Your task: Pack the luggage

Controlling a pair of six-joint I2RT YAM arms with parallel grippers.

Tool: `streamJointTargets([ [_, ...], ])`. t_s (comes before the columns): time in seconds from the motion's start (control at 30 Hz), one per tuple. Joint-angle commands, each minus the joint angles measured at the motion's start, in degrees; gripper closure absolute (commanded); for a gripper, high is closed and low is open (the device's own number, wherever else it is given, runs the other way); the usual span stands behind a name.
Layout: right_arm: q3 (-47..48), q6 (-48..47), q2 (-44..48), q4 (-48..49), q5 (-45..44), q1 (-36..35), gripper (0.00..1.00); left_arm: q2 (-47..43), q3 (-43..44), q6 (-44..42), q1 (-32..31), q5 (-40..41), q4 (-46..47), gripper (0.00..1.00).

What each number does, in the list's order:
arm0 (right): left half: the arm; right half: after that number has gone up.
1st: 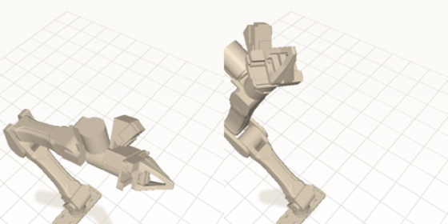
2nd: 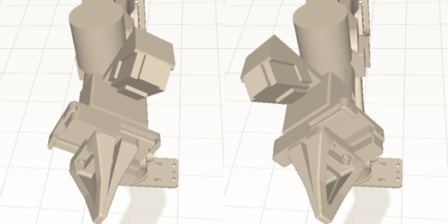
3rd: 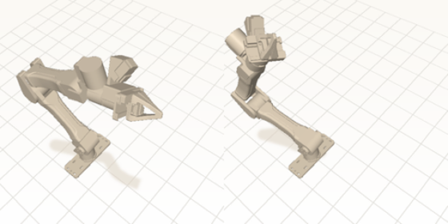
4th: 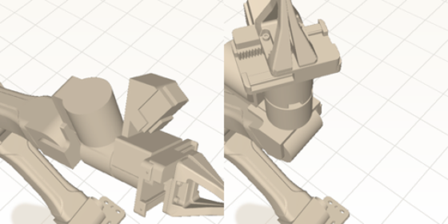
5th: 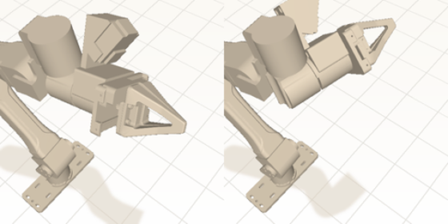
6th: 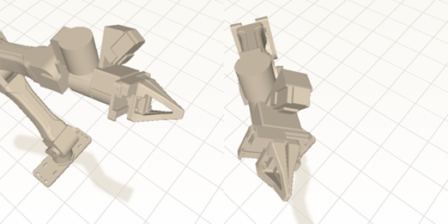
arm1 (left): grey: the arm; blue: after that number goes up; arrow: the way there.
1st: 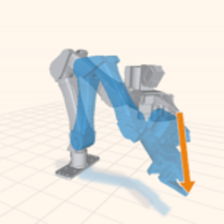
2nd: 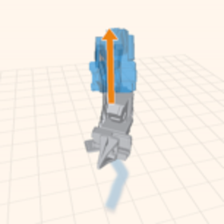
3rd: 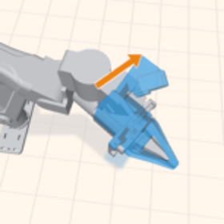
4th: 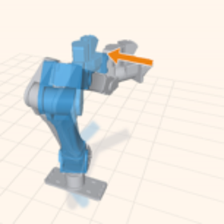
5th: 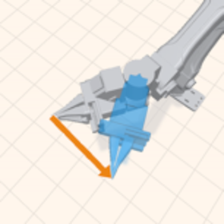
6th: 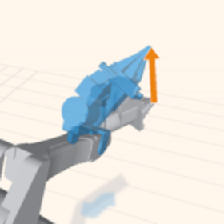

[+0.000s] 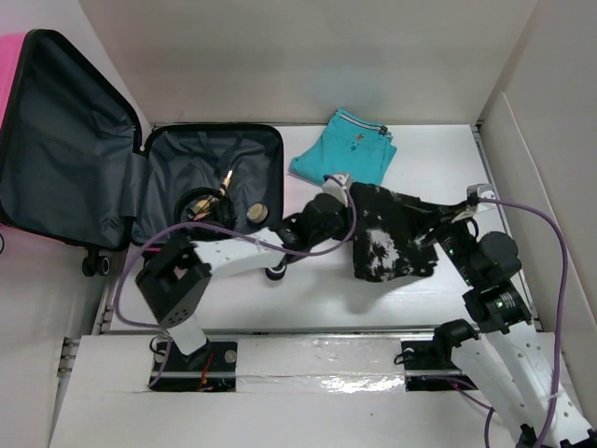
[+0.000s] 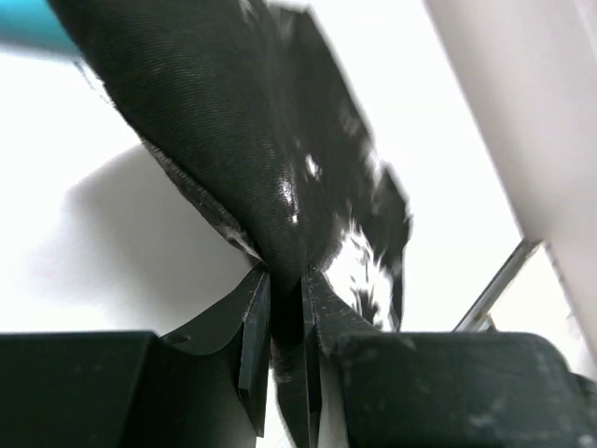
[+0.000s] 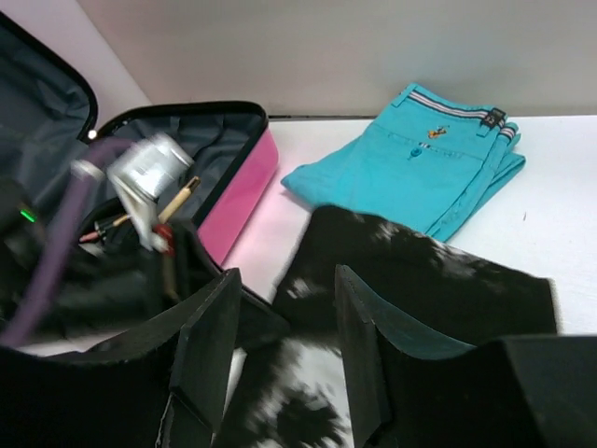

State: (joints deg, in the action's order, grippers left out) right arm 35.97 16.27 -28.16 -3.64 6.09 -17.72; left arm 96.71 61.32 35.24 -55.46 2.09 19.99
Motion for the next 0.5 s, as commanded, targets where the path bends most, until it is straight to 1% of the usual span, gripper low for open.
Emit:
streamJointTargets([
  [0.0,-1.42,0.25,0.13,6.80,-2.92,-0.48,0.48,-8.10,0.55,-5.35,6.57,-0.42,-5.19,1.00],
  [0.1,-2.56,0.34,0.21,7.59,-5.29,-0.48,0.47,-11.71,3.27,-8.43,11.24,0.20,-12.14,1.00],
  [0.13,-2.92,0.25,0.30,7.94,-5.82,-0.48,0.46,-12.76,4.67,-9.13,15.78,-0.76,-13.56,1.00],
  [0.2,-3.53,0.16,0.65,7.60,-7.39,-0.48,0.46,-13.30,6.70,-10.62,20.55,-1.82,-18.38,1.00],
  [0.23,-3.79,0.16,1.26,7.42,-7.75,-0.48,0.45,-13.47,8.71,-11.50,25.27,-1.74,-19.62,1.00],
  [0.27,-4.15,0.08,1.62,7.59,-7.93,-0.48,0.45,-13.39,9.69,-12.64,27.49,-1.74,-20.59,1.00],
  [0.3,-4.93,0.08,1.97,7.42,-8.37,-0.48,0.45,-13.30,10.57,-13.87,29.77,-4.00,-23.13,1.00],
  [0.33,-5.46,0.08,2.49,7.42,-8.89,-0.48,0.45,-13.04,12.23,-16.24,32.06,-5.15,-23.67,1.00],
  [0.37,-5.99,0.16,3.19,7.59,-9.16,-0.48,0.45,-12.95,12.94,-17.83,36.43,-6.99,-23.77,1.00],
  [0.4,-6.52,0.34,3.46,8.55,-9.25,-0.48,0.45,-13.03,13.30,-19.32,38.30,-9.45,-22.90,1.00],
  [0.43,-7.04,0.25,3.64,8.56,-8.90,-0.48,0.45,-13.56,13.21,-22.38,39.89,-9.56,-22.02,1.00],
  [0.47,-7.05,0.25,3.47,8.47,-8.90,-0.48,0.45,-13.74,12.95,-23.63,42.86,-9.38,-20.97,1.00],
])
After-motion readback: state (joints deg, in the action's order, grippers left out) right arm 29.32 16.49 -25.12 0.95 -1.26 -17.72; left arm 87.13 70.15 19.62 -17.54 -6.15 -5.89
